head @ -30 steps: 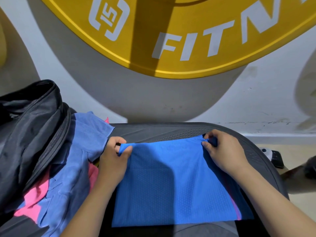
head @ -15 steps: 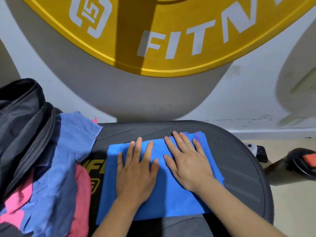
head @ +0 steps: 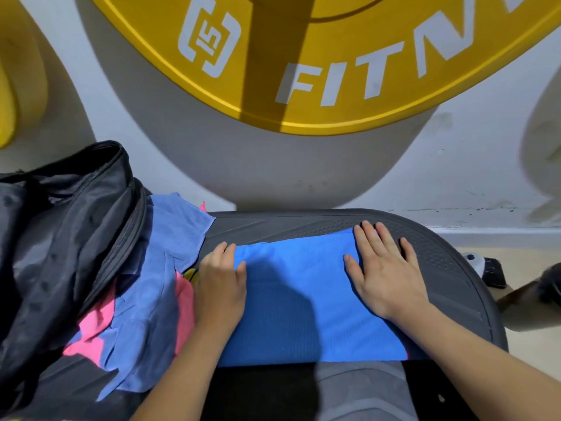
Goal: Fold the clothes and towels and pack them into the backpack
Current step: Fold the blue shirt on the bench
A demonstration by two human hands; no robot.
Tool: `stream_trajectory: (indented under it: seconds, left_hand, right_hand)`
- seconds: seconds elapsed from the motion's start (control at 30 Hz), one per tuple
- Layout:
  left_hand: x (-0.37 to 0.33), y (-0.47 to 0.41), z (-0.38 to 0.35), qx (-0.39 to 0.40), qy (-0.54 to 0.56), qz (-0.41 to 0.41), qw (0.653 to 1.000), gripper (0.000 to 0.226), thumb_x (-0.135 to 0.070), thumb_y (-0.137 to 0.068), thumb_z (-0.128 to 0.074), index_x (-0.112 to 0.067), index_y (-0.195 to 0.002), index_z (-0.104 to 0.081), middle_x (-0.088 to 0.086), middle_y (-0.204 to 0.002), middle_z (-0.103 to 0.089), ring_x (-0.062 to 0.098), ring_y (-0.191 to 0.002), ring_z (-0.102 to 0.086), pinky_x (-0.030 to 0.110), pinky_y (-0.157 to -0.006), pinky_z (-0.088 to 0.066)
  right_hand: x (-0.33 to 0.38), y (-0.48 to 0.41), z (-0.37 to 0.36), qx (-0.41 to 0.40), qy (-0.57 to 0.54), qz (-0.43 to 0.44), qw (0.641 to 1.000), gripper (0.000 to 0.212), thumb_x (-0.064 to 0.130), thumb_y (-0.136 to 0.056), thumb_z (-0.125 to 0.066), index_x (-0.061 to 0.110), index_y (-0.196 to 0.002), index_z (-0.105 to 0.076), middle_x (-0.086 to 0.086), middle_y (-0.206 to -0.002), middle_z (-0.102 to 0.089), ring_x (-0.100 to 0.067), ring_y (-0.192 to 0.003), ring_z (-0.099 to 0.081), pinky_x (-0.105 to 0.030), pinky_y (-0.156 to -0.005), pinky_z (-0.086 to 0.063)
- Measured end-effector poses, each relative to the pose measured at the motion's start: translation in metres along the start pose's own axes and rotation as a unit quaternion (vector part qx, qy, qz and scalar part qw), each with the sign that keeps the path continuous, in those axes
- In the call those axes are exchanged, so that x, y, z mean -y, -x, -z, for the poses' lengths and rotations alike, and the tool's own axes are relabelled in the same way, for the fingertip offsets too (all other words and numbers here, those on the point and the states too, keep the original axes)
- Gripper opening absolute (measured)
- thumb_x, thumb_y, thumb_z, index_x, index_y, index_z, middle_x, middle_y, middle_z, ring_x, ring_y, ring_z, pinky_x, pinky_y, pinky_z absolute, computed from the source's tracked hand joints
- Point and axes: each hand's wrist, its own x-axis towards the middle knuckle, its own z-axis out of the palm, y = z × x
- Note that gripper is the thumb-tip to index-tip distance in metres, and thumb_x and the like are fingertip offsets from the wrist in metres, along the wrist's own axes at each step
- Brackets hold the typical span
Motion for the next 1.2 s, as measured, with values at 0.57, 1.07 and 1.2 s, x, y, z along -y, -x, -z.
stream_trajectory:
  seconds: [0.57,1.07,1.2]
  left_hand:
    - [-0.005,-0.022,0.019,0.099,0.241,0.137,0.956,0.014,-0.014,-0.081,-0.062,-0.018,-0.081,-0.048,-0.007,-0.063,-0.047,0.015,-0.062,-0.043,0.028,-0.056,-0.032]
    - [0.010,-0.026,0.043,0.241,0.307,0.038,0.920,0.031,0.001,-0.084,-0.064,-0.029,-0.087,-0.070,-0.015,-0.055,-0.052,0.000,-0.046,-0.037,0.013,-0.051,-0.031]
    - [0.016,-0.032,0.044,0.272,0.270,0.066,0.921,0.044,0.004,-0.084,-0.060,-0.036,-0.101,-0.067,-0.006,-0.066,-0.051,0.003,-0.059,-0.046,0.012,-0.061,-0.038]
  right_hand:
    - [0.001,0.000,0.002,-0.008,-0.002,-0.002,1.000,0.076,0.058,-0.087,0.002,0.024,-0.153,-0.011,0.008,-0.161,-0.007,-0.012,-0.148,0.000,-0.045,-0.118,-0.006]
    - [0.123,0.068,0.013,-0.128,-0.109,0.147,0.975,0.049,0.042,-0.078,-0.046,0.018,-0.117,-0.062,-0.005,-0.113,-0.061,-0.029,-0.094,-0.061,-0.040,-0.067,-0.052]
    - [0.185,0.100,-0.010,-0.059,-0.122,0.169,0.976,0.063,0.054,-0.070,-0.052,0.027,-0.128,-0.052,-0.004,-0.106,-0.055,-0.025,-0.086,-0.056,-0.036,-0.059,-0.049]
